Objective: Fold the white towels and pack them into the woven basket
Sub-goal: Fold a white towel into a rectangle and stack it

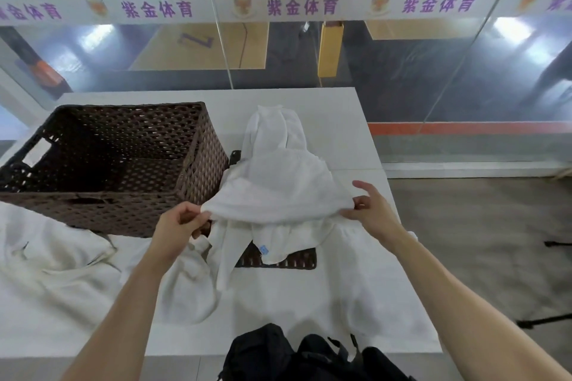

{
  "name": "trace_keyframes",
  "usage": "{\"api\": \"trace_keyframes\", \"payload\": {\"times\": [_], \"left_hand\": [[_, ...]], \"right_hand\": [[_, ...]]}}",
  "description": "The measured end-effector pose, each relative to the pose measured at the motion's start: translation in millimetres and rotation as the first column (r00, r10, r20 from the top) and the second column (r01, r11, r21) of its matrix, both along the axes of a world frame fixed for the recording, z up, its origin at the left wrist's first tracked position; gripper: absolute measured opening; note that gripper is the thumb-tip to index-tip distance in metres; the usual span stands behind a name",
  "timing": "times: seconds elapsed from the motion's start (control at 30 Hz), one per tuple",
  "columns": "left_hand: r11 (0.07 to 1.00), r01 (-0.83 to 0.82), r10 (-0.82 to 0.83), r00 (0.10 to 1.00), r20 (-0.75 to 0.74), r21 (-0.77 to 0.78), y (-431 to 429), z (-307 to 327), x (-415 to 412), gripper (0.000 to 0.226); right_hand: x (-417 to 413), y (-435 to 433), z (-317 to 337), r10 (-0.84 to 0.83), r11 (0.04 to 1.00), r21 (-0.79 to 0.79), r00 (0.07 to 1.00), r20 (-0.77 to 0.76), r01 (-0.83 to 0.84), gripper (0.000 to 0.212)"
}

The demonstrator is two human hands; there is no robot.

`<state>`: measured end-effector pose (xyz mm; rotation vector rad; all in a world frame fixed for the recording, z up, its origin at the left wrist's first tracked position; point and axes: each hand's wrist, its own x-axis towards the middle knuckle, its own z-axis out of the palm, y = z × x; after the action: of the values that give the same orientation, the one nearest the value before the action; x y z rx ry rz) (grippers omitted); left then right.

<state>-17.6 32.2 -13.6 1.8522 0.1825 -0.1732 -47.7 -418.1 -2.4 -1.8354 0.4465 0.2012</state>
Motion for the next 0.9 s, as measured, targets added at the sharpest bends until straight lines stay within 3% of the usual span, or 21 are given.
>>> {"api": "trace_keyframes", "payload": {"times": [0.1,0.23,0.33,0.4,0.53,0.67,0.8,0.83,0.9], "left_hand": [[0.999,-0.008,0.008,1.000,0.008,-0.048,-1.0,0.1,-6.8,0.020],[0.999,0.053,-0.054,0.998,0.028,0.003,0.4,1.1,-20.5,0.030],[0.997,0.048,-0.049,0.999,0.013,0.058,2.4,0.4,-34.2,0.029],[0.992,0.028,-0.030,0.999,0.012,0.125,3.1,-2.7,-42.1,0.032],[0.939,-0.033,0.005,0.997,0.083,0.342,5.9,-13.1,-62.3,0.028],[0.799,-0.015,-0.156,0.960,0.231,0.601,14.9,-20.3,-77.7,0.025],[0.817,0.127,-0.232,0.965,0.119,0.563,15.3,-15.1,-95.0,0.026],[0.825,0.163,-0.234,0.970,0.064,0.541,14.4,-11.9,-97.7,0.026],[0.837,0.179,-0.213,0.977,0.007,0.517,14.0,-9.7,-98.0,0.031]], "right_hand": [[-6.5,3.0,-9.1,0.135,0.976,-0.163,0.989,-0.063,-0.144,0.093],[-13.7,-0.2,-18.2,0.128,0.962,-0.241,0.992,-0.004,-0.125,0.092],[-25.9,10.6,-23.1,0.247,0.901,-0.358,0.968,-0.035,-0.243,0.083],[-35.3,23.4,-30.2,0.310,0.856,-0.423,0.950,-0.036,-0.296,0.069],[-46.6,31.4,-37.4,0.284,0.849,-0.470,0.959,0.023,-0.240,0.046],[-61.4,19.2,-41.6,0.515,0.649,-0.706,0.847,0.132,-0.284,0.039],[-70.3,6.7,-34.7,0.620,0.509,-0.815,0.775,0.124,-0.278,0.033],[-71.5,5.7,-33.1,0.624,0.504,-0.809,0.775,0.101,-0.301,0.031],[-73.7,5.4,-25.8,0.571,0.601,-0.708,0.819,0.056,-0.370,0.030]]}}
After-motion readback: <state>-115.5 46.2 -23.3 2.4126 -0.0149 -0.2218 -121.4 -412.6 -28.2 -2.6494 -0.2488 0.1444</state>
